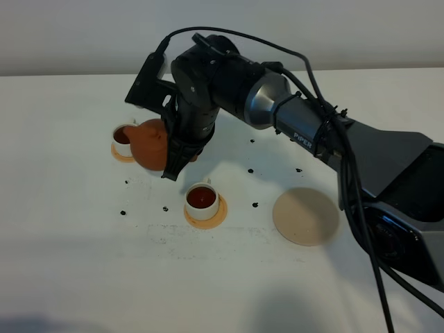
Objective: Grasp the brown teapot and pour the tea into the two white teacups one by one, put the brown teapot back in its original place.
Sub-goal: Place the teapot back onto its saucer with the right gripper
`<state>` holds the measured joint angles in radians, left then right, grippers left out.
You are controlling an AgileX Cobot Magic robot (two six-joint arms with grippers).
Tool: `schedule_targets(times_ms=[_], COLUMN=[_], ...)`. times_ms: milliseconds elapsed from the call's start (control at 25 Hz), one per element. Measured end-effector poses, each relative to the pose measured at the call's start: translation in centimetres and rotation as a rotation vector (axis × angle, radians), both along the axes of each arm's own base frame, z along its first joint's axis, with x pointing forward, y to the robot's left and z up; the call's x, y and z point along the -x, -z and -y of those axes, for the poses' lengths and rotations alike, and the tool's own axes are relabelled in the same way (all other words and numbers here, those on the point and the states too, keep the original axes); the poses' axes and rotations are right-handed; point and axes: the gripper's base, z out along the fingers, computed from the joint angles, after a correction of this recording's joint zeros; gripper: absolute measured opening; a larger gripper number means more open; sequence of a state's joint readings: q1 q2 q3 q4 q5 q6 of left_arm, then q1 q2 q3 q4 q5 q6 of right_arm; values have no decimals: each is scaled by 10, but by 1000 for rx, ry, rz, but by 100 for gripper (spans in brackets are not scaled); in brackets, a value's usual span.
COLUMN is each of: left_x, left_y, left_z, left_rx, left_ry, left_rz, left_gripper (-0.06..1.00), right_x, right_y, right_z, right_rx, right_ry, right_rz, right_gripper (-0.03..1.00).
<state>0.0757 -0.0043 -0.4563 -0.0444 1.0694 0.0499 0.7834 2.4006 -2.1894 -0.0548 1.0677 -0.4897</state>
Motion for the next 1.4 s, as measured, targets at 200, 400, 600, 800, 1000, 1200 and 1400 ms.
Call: schedule_targets(times_ms=[200,400,600,800,1000,1200,1400], left_x=[0,0,0,0,0,0,0], left_y=[0,0,0,0,0,0,0], left_z=[0,0,0,0,0,0,0], left_rx=[0,0,0,0,0,0,0], left_ry=[0,0,0,0,0,0,0], left_rz=[0,0,0,0,0,0,0], left_gripper=[48,48,48,48,48,48,48], right_x=[-1,-4,-6,-6,-8,-8,-4], right_y=[16,18,20,29,38,35,9], right_z=[-3,-5,-6,-7,-7,-7,-5], right_rx=[39,36,46,65,74,71,39], right_ry=[-77,-122,-153,-180,-181,-180,-156], right_rz=[6,43,69,64,57,59,67], right_gripper=[12,12,12,12,12,12,12])
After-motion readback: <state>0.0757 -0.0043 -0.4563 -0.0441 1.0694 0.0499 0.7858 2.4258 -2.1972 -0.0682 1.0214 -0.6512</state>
